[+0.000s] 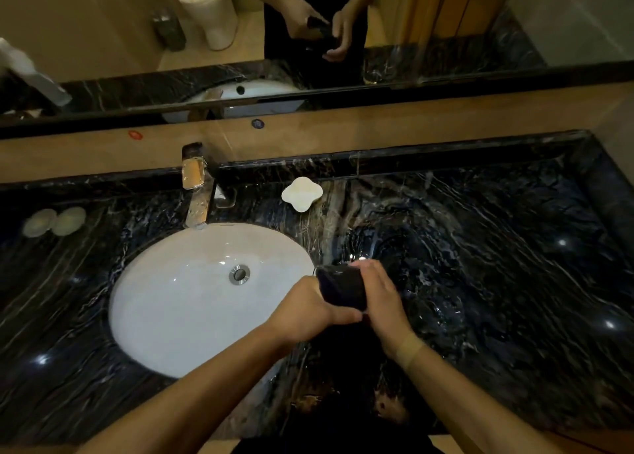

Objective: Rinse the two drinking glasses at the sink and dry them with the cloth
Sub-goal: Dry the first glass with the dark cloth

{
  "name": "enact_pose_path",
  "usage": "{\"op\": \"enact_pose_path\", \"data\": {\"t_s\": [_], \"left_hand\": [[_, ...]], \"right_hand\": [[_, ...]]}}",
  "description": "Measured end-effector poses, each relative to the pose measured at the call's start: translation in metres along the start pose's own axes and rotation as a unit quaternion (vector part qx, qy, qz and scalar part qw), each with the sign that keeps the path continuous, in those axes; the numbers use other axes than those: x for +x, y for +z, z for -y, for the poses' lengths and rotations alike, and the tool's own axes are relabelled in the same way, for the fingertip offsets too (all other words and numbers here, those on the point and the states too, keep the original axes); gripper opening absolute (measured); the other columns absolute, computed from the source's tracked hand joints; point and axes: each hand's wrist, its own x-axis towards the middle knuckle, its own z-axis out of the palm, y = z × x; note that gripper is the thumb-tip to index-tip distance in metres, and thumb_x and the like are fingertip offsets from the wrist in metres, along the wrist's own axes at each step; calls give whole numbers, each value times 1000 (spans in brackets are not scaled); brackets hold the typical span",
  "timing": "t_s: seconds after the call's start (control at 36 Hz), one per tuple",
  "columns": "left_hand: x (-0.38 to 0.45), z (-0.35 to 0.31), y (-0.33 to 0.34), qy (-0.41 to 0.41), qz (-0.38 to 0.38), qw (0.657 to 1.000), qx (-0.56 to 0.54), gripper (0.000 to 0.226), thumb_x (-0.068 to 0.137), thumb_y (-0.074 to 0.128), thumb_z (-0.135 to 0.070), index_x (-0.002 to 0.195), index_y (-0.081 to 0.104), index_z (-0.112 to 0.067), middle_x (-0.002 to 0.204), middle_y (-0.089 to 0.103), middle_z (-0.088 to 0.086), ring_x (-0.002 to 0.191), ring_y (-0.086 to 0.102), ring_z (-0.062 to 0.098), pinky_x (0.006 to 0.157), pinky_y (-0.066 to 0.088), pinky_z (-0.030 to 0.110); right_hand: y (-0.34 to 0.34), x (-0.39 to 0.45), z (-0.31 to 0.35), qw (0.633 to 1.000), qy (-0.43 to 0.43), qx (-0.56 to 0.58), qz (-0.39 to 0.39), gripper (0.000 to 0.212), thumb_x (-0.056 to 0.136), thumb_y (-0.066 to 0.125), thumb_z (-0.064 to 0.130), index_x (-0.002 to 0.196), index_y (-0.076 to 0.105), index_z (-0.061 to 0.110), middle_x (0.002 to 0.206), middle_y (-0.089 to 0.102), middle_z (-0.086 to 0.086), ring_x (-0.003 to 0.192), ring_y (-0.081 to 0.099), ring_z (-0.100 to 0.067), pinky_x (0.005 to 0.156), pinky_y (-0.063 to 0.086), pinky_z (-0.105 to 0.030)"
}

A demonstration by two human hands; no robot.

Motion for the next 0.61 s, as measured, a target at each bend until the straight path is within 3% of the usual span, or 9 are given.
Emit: {"op": "enact_pose_path", "data": {"t_s": [0.06,0.14,0.22,0.31,0.39,0.44,0.5,0.56,0.61], "left_hand": [[0,3,3,32,-9,982,188,41,65,84,-42,97,74,-18,91,77,1,84,73,20,76,58,34],[-4,10,4,174,-23,859,482,26,89,63,-42,110,67,-28,104,73,-1,92,68,25,69,48,29],[-2,30,-3,386,32,761,521,29,88,50,-30,111,67,-32,95,71,-10,83,68,15,52,52,29],[8,51,-13,449,36,706,547,32,89,51,-27,115,69,-31,100,70,-14,91,67,9,51,48,24],[3,39,-11,372,5,781,501,30,83,56,-32,111,67,-34,98,73,-12,85,70,13,54,52,26],[5,29,-9,229,-36,867,440,24,84,65,-44,104,70,-31,95,75,-6,83,71,18,64,54,30],[7,21,-10,86,-9,965,248,32,74,79,-47,93,74,-23,88,77,0,82,73,21,75,58,38],[6,11,-11,16,24,998,47,35,67,88,-32,97,77,-17,91,79,5,88,75,25,86,60,45],[3,8,-10,-9,51,998,-45,34,69,88,-12,102,78,-12,97,79,9,95,75,28,93,58,45]], "right_hand": [[-3,2,3,992,116,49,19,33,102,46,38,90,68,17,68,61,0,55,53,-15,37,35,-17],[-16,6,8,958,265,74,87,44,98,49,48,79,66,12,56,56,-5,33,41,-15,32,21,-10],[-29,9,12,926,337,-17,170,47,97,46,52,74,58,12,55,54,-6,30,43,-14,29,21,-9],[-32,7,13,914,341,-34,217,54,96,42,61,74,60,15,56,54,-4,33,44,-12,29,20,-10],[-30,4,6,944,251,48,210,55,97,41,65,88,71,19,63,60,-3,40,45,-11,33,22,-14],[-25,0,-3,975,125,59,174,44,95,44,62,111,67,28,83,64,-4,46,46,-12,36,24,-16],[-19,-2,-13,990,23,33,134,36,92,44,56,117,63,38,103,68,1,53,53,-15,39,33,-21],[-14,-4,-16,995,-20,16,100,35,92,43,52,117,63,37,113,69,8,78,67,-16,58,51,-24],[-11,-3,-14,997,-36,8,68,34,92,43,48,111,64,30,105,71,10,93,68,-9,77,53,-24]]}}
